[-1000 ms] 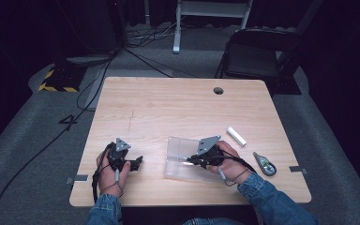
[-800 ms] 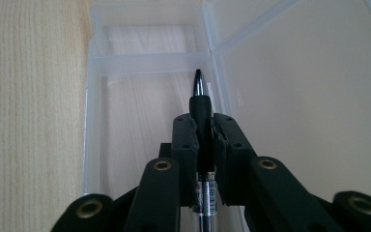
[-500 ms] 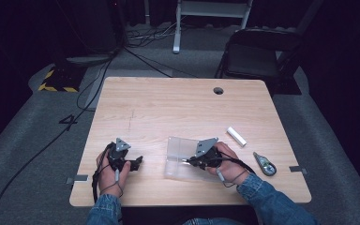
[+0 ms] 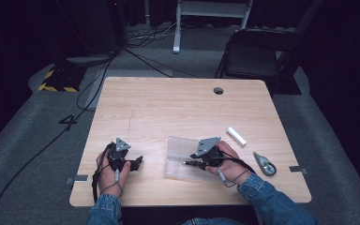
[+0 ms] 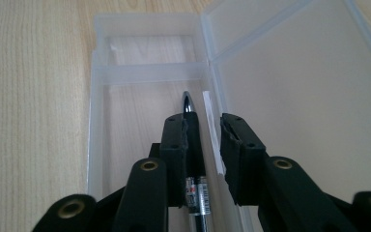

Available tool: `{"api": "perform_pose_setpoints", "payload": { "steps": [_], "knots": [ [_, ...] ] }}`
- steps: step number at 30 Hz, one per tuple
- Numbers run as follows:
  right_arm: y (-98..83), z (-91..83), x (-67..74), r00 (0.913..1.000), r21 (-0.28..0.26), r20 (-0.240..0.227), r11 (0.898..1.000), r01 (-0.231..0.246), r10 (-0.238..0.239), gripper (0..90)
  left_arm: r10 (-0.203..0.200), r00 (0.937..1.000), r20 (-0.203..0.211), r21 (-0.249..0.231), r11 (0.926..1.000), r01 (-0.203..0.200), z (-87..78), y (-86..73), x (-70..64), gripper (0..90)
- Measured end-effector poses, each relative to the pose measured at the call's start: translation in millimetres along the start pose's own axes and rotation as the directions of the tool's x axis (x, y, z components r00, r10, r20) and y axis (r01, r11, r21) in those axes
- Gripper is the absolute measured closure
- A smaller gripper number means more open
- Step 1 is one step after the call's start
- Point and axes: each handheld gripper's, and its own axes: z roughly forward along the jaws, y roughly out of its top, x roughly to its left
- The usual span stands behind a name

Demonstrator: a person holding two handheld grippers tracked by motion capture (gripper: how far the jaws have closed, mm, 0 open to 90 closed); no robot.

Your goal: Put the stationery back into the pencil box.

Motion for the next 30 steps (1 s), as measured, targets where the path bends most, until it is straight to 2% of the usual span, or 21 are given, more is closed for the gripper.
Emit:
{"api": "perform_pose_setpoints", "payload": {
  "steps": [13,21,26,30],
  "knots": [
    [0.0,-29.7,-6.6,0.9981,-0.071,0.043,0.997,-0.042,0.045,66.9,0.002,1.0000,0.000,0.001,1.0000,-0.002,-0.1,0.1,0.2,16.7],
    [-5.4,-54.8,-13.6,0.9915,-0.118,0.091,0.990,-0.082,0.093,65.2,-0.001,1.0000,0.003,0.000,1.0000,0.001,0.0,0.0,-0.1,16.7],
    [-11.7,-72.8,-19.4,0.9811,-0.143,0.121,0.981,-0.134,0.152,61.9,0.003,1.0000,0.000,0.001,1.0000,-0.003,-0.1,0.1,0.2,16.7],
    [-18.9,-87.4,-24.8,0.9638,-0.162,0.149,0.967,-0.197,0.221,58.6,0.000,1.0000,0.005,-0.001,1.0000,0.000,0.2,0.3,0.6,16.6]
  ]
}}
